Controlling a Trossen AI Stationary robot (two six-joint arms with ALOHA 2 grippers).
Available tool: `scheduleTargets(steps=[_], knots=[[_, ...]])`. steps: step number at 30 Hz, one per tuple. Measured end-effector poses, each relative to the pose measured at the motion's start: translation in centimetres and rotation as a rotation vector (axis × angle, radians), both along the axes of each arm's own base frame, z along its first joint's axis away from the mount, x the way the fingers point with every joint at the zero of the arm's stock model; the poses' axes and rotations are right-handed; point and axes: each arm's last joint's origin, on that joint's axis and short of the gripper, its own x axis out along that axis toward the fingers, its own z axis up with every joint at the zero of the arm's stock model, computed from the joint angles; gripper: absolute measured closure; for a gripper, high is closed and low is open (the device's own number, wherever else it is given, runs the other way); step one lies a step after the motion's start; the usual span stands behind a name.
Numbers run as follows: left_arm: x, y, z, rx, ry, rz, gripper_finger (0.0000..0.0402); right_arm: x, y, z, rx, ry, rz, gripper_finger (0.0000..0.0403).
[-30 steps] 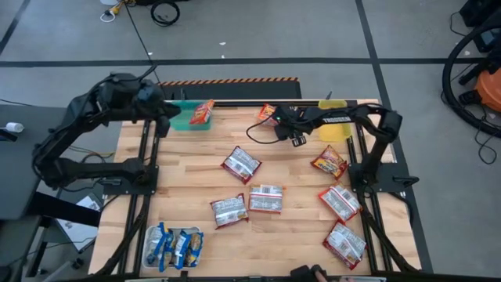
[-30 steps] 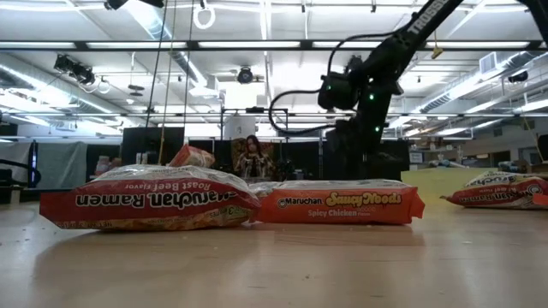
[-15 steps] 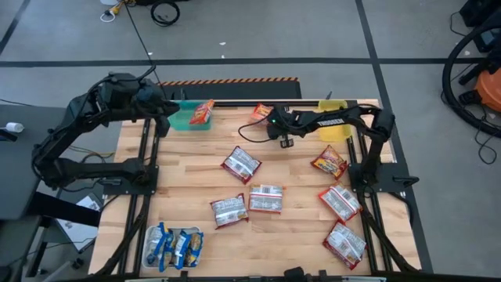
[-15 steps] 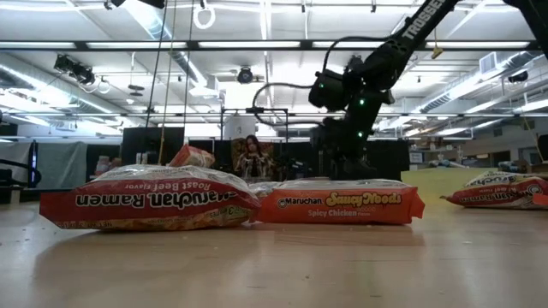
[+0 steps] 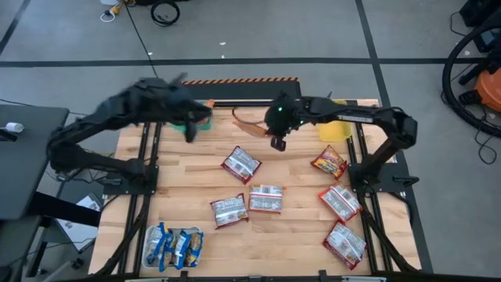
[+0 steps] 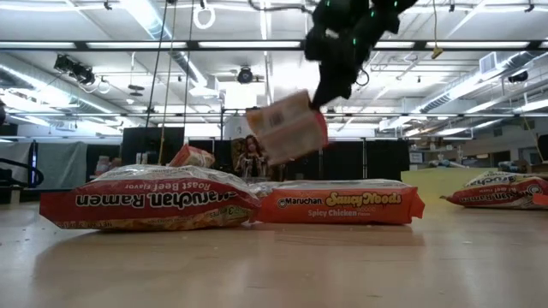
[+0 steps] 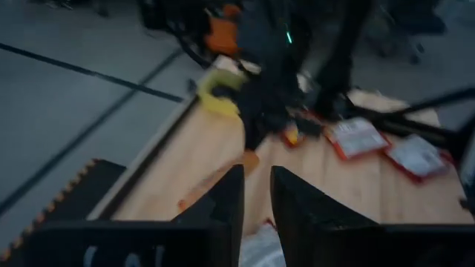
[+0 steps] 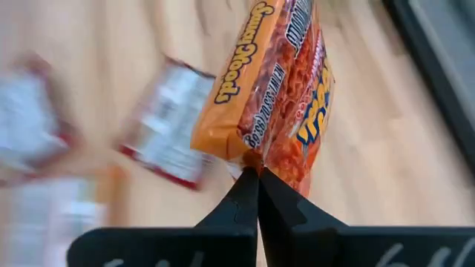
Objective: Sort Maruchan noodles
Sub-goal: Put the orange noodle pack into the green bin
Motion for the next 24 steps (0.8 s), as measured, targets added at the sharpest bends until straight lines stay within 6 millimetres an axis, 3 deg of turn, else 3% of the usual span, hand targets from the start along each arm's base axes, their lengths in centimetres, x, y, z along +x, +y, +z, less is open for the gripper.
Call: scheduleTargets(steps=[5, 9, 15, 18, 24], knots=[[5.6, -1.7, -3.0, -0.022, 0.109, -0.118, 0.0271, -0.9, 1.1, 2.8, 0.251, -0.075, -0.015, 0.0399], [9.5, -2.4, -5.7, 0.012, 0.174, -0.185, 0.0205, -1.4, 2.2, 3.1, 0.380, -0.044, -0.007, 0.0399], [14.6, -3.3, -8.9, 0.196, 0.171, -0.313, 0.0118, -1.5, 3.8, 3.2, 0.451, -0.005, 0.030, 0.0399], [16.3, -3.7, -10.3, 0.273, 0.177, -0.364, 0.0100, -1.3, 4.5, 3.2, 0.455, 0.001, 0.055, 0.0399], [17.7, -3.4, -12.7, 0.277, 0.246, -0.401, 0.0096, -1.1, 5.9, 3.3, 0.470, 0.010, 0.079, 0.0399]])
